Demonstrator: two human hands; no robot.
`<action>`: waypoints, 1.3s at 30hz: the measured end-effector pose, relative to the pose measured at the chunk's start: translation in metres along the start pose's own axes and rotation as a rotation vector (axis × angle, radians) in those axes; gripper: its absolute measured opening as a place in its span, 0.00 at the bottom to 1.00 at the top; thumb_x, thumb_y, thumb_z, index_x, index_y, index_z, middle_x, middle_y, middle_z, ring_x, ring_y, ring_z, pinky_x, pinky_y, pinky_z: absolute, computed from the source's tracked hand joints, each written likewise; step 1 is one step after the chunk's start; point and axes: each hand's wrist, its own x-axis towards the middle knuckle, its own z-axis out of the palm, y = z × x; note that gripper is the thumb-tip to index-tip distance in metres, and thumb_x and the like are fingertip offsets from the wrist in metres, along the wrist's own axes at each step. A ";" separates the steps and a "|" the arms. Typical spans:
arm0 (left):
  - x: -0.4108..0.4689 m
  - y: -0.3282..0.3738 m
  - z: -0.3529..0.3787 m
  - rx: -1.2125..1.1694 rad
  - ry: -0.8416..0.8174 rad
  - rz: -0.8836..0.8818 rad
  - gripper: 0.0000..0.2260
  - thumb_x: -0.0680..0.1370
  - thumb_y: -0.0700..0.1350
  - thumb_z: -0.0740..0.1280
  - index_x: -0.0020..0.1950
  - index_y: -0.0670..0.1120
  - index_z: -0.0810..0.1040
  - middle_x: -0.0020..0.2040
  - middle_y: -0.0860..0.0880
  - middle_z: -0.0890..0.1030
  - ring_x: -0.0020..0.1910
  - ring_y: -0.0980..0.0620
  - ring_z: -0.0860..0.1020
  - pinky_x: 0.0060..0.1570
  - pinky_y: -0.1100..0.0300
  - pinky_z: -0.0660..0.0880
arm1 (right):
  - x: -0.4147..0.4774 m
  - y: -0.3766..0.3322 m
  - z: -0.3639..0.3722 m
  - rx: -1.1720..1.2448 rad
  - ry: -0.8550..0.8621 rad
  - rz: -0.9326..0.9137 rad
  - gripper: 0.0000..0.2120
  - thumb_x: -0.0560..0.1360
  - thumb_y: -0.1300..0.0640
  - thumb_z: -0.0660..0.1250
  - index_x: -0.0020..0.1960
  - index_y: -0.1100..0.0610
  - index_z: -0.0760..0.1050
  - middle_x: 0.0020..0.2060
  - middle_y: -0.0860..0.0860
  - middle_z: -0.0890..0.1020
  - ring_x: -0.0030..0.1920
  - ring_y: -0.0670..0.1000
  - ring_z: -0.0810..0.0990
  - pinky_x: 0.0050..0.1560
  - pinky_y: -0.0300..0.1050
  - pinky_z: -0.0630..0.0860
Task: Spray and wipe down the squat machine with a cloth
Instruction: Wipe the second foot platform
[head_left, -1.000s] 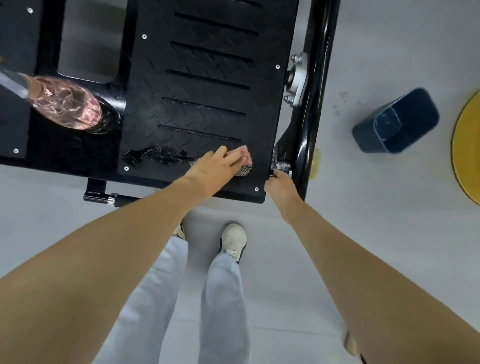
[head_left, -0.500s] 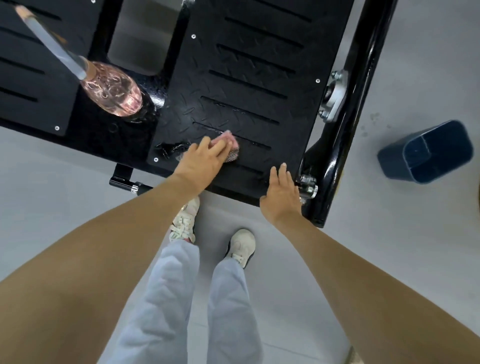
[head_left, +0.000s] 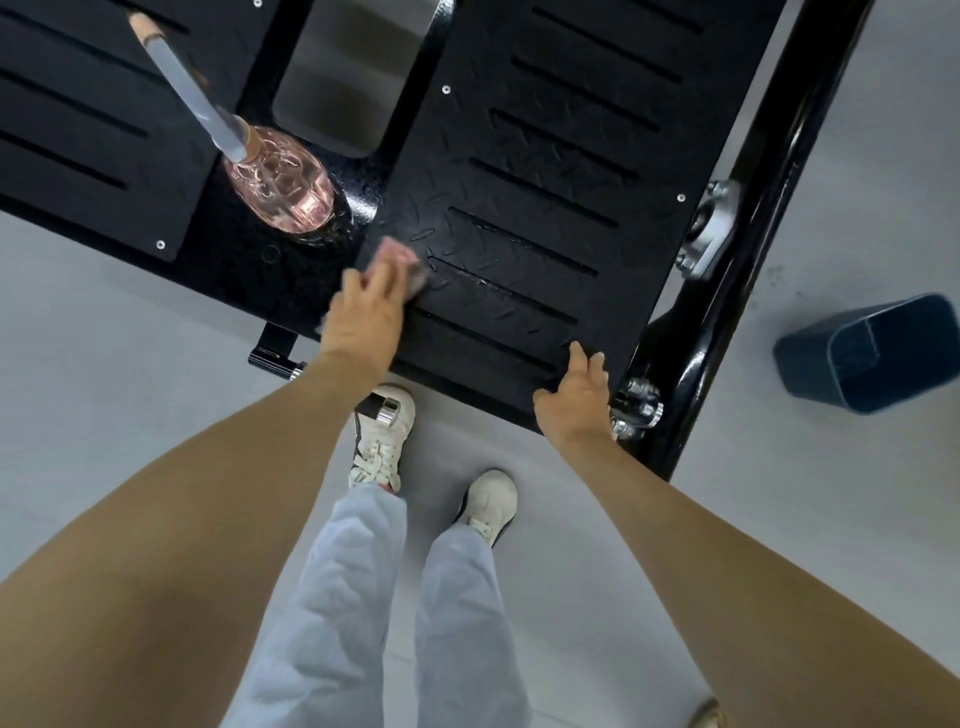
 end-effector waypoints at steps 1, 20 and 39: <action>0.001 -0.004 0.001 -0.048 0.007 -0.106 0.39 0.74 0.32 0.63 0.78 0.41 0.43 0.75 0.42 0.51 0.56 0.42 0.66 0.52 0.55 0.75 | 0.001 -0.001 0.000 0.029 0.006 0.008 0.35 0.77 0.62 0.60 0.78 0.54 0.45 0.77 0.55 0.42 0.77 0.57 0.43 0.76 0.57 0.49; -0.039 0.004 0.026 -0.045 -0.035 0.126 0.41 0.73 0.33 0.64 0.77 0.40 0.40 0.76 0.42 0.46 0.56 0.43 0.64 0.55 0.57 0.73 | -0.004 0.009 0.004 -0.135 0.041 -0.057 0.35 0.77 0.61 0.60 0.78 0.55 0.45 0.77 0.56 0.43 0.77 0.58 0.44 0.76 0.56 0.50; -0.044 0.016 0.014 -0.145 -0.081 -0.275 0.37 0.73 0.36 0.66 0.76 0.37 0.48 0.72 0.40 0.55 0.56 0.42 0.66 0.56 0.55 0.70 | -0.020 0.030 0.017 0.063 0.137 0.093 0.35 0.77 0.60 0.60 0.78 0.59 0.45 0.77 0.59 0.46 0.76 0.60 0.50 0.73 0.57 0.58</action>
